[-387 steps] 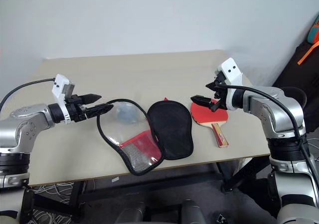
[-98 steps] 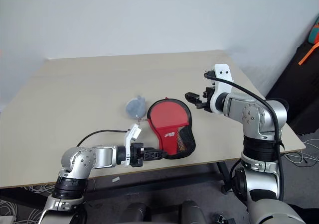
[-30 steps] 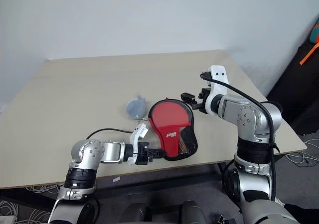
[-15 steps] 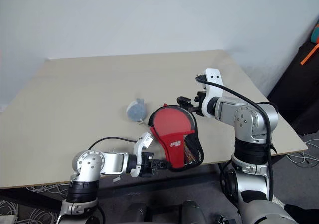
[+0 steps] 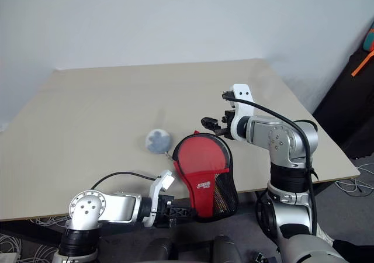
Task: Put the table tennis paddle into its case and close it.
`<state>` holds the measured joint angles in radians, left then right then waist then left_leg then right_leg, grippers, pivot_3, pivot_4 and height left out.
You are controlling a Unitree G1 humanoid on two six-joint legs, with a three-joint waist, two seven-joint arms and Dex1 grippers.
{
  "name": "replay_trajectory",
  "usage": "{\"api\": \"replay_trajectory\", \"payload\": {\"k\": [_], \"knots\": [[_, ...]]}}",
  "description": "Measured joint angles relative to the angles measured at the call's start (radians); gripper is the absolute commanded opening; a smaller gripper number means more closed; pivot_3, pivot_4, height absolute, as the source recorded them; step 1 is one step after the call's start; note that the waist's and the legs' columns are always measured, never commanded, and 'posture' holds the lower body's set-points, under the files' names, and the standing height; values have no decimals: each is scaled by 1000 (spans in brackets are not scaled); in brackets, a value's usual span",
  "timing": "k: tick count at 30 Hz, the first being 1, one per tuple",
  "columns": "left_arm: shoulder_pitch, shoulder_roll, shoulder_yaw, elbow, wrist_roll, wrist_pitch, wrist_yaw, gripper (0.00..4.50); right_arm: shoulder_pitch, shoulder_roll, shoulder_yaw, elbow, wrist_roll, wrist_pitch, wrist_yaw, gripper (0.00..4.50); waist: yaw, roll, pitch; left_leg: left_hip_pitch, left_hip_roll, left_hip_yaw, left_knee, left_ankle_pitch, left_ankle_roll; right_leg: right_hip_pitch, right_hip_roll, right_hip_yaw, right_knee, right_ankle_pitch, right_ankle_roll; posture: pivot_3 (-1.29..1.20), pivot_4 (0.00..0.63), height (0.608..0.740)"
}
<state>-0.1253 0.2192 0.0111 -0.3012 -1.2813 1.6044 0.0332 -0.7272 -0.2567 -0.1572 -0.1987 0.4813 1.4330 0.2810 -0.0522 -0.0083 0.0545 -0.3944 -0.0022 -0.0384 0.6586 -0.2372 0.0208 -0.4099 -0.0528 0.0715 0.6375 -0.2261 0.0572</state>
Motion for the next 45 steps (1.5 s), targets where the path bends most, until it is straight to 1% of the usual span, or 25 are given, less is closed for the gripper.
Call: {"api": "replay_trajectory", "payload": {"k": [4,6,10,13,16,17,20,22,23,24,25,26,28,30,33,35,37,40,45], "knots": [[-5,8,2,0,-32,3,16,997,-11,0,12,25,-1,-24,7,4500,0,0,0,0,0,0,0,0,0,0,0,0,0,0,0,0,0,740],[-7,28,4,0,-38,3,17,1698,-13,0,18,38,-1,-35,9,4500,0,0,0,0,0,0,0,0,0,0,0,0,0,0,0,0,0,740],[3,105,46,-31,-75,2,19,3043,-20,-5,24,68,-2,-58,22,4500,-1,0,0,0,0,0,-1,0,0,-1,0,0,0,0,0,0,0,740],[31,197,76,-85,-116,-3,10,3043,-26,-8,35,82,-2,-71,29,4500,-1,0,0,0,1,0,-2,0,0,-2,0,0,0,0,0,0,0,740],[34,305,86,-198,-108,-49,-58,3043,-34,-16,43,107,-2,-89,40,4500,0,0,1,0,0,0,-2,0,-1,-2,0,0,-1,0,-1,0,0,740],[20,329,86,-236,-98,-74,-87,3043,-37,-16,48,115,-2,-95,44,4500,1,1,1,0,0,0,-2,0,-2,-1,-1,0,-2,0,-1,0,0,740],[-18,356,41,-294,-22,-165,-168,3043,-48,-16,61,130,-3,-112,51,4500,-1,1,1,0,-1,1,-2,0,-2,-1,-1,0,-3,1,-1,0,0,740],[-45,359,-16,-304,61,-238,-225,2668,-59,-17,65,153,-6,-131,55,4500,-1,1,1,0,-1,2,-3,0,-2,-1,-1,0,-4,1,-1,0,0,740],[-68,358,-70,-302,140,-305,-259,2460,-65,-18,71,173,-11,-146,62,4500,0,1,1,0,0,1,-3,0,-2,0,-1,-1,-5,1,-2,0,0,740],[-92,352,-121,-295,206,-362,-287,2057,-77,-18,80,193,-13,-156,66,4500,0,1,1,0,0,1,-4,1,-2,0,-1,-1,-6,2,-2,0,0,740],[-107,348,-150,-289,246,-395,-302,1795,-87,-18,88,204,-14,-162,69,4500,-1,1,1,0,0,2,-5,1,-2,0,0,-1,-7,2,-3,0,0,740],[-129,335,-198,-267,317,-458,-328,1467,-98,-18,96,218,-15,-179,75,4500,-1,1,1,0,0,2,-7,1,-2,0,0,-1,-9,2,-3,0,0,740],[-154,308,-274,-207,429,-560,-365,748,-128,-16,110,248,-20,-204,87,4500,-1,2,1,0,1,2,-9,1,-2,0,0,0,-11,2,-3,0,0,740],[-161,301,-355,-140,559,-676,-413,43,-152,-17,120,279,-30,-237,98,4500,-2,2,1,0,1,2,-13,1,-2,-1,1,0,-13,2,-2,0,0,740],[-160,257,-415,-44,688,-802,-456,43,-173,-17,140,328,-43,-274,118,4500,0,2,1,-1,1,2,-15,1,-2,-2,1,0,-14,6,-3,0,0,740],[-160,220,-434,7,749,-879,-478,43,-184,-17,156,363,-54,-297,135,4500,0,2,1,-2,1,2,-15,1,-2,-2,1,0,-14,6,-3,0,0,740],[-156,204,-448,46,803,-951,-506,43,-205,-17,175,402,-62,-319,154,4500,0,2,1,-2,1,2,-15,1,-2,-2,1,1,-14,6,-4,0,0,740],[-130,166,-457,87,853,-1034,-545,43,-241,-18,201,460,-83,-358,200,4500,-1,2,1,-1,1,3,-13,1,-1,-1,1,1,-13,5,-1,0,0,740],[-91,119,-470,118,891,-1084,-603,43,-279,-18,279,569,-112,-413,304,4500,-1,2,1,-1,2,2,-11,2,-1,0,2,0,-12,4,0,0,0,740]]}}
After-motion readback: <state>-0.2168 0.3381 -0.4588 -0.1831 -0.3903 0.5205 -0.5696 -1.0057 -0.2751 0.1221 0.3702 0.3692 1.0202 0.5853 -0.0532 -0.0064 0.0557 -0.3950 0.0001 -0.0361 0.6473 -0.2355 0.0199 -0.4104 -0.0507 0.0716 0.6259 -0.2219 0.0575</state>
